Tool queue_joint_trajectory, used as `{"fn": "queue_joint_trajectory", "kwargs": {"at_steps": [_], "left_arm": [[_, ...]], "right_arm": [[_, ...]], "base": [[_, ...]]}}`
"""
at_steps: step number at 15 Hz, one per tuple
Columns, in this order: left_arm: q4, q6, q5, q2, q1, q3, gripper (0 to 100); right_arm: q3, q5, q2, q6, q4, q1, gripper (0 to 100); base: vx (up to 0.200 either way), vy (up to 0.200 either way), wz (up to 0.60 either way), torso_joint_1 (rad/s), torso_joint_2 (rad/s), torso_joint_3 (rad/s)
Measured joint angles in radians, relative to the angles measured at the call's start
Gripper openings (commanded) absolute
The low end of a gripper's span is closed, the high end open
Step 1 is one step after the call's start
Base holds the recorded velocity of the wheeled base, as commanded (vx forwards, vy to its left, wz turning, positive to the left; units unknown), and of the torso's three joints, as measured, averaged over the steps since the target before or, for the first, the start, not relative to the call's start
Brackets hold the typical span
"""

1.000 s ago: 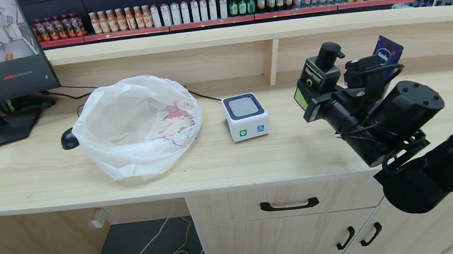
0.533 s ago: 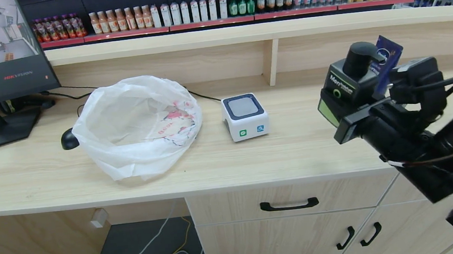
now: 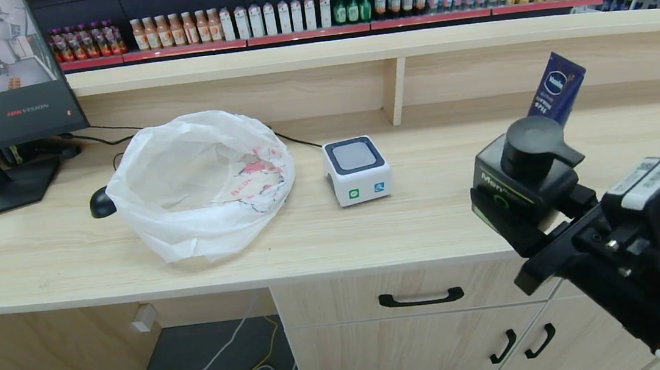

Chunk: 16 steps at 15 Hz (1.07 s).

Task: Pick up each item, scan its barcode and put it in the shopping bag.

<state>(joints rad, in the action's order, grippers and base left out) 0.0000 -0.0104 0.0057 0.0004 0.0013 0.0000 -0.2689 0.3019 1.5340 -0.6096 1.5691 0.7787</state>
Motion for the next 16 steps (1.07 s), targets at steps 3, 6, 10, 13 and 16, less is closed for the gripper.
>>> {"fn": "queue_joint_trajectory", "kwargs": {"at_steps": [3, 6, 10, 13, 16], "left_arm": [[0.000, 0.000, 0.000, 0.000, 0.000, 0.000, 100], [0.000, 0.000, 0.000, 0.000, 0.000, 0.000, 100], [0.000, 0.000, 0.000, 0.000, 0.000, 0.000, 100], [0.000, 0.000, 0.000, 0.000, 0.000, 0.000, 100], [0.000, 0.000, 0.000, 0.000, 0.000, 0.000, 100]], "right_arm": [[-0.004, 0.001, -0.008, -0.183, 0.000, 0.039, 0], [-0.072, 0.000, -0.009, -0.335, 0.001, 0.156, 0], [-0.097, -0.006, -0.009, -0.387, 0.001, 0.225, 0], [-0.040, -0.004, -0.032, -0.534, 0.000, 0.254, 0], [-0.029, -0.003, -0.049, -0.606, 0.000, 0.265, 0]], "base": [[0.000, 0.000, 0.00, 0.000, 0.00, 0.000], [0.000, 0.000, 0.00, 0.000, 0.00, 0.000], [0.000, 0.000, 0.00, 0.000, 0.00, 0.000], [0.000, 0.000, 0.00, 0.000, 0.00, 0.000], [0.000, 0.000, 0.00, 0.000, 0.00, 0.000]]}}
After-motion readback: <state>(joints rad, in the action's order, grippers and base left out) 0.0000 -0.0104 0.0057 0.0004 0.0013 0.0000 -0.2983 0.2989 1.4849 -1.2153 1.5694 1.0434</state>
